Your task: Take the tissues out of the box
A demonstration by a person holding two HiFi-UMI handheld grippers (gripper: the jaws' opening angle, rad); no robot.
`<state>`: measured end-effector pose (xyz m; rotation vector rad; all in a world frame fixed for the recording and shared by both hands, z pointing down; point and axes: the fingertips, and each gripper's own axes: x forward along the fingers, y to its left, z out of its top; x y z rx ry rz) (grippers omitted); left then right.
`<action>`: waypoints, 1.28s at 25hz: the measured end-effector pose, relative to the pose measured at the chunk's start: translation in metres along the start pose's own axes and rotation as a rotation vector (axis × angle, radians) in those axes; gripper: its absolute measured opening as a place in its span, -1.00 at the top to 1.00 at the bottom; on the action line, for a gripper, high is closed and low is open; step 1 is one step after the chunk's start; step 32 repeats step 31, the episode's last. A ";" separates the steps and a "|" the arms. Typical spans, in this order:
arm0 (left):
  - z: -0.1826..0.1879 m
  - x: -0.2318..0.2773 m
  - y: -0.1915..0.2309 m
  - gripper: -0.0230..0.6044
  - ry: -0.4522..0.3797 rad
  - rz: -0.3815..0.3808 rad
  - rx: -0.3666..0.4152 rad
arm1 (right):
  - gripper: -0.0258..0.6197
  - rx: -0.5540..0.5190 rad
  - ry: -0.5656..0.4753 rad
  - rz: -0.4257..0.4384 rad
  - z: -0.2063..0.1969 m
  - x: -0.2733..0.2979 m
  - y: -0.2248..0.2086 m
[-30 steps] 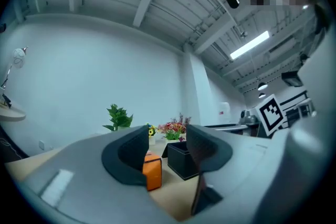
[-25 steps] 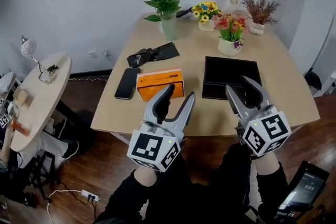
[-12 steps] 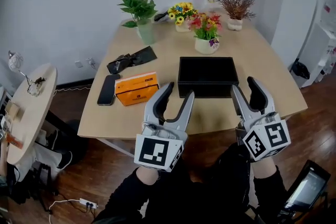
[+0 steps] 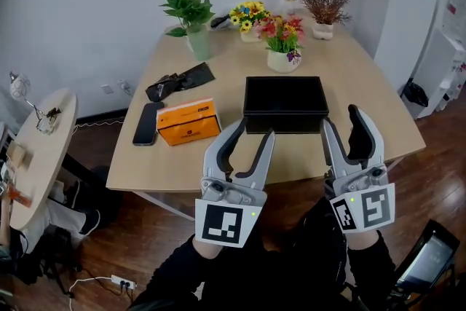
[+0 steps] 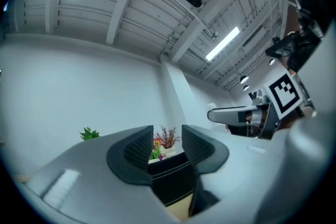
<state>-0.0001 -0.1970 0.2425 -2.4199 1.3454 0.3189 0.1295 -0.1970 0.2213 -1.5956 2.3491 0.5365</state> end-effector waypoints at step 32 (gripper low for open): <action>-0.012 -0.003 0.001 0.45 0.037 0.007 -0.005 | 0.39 -0.048 0.010 -0.024 -0.004 -0.001 0.000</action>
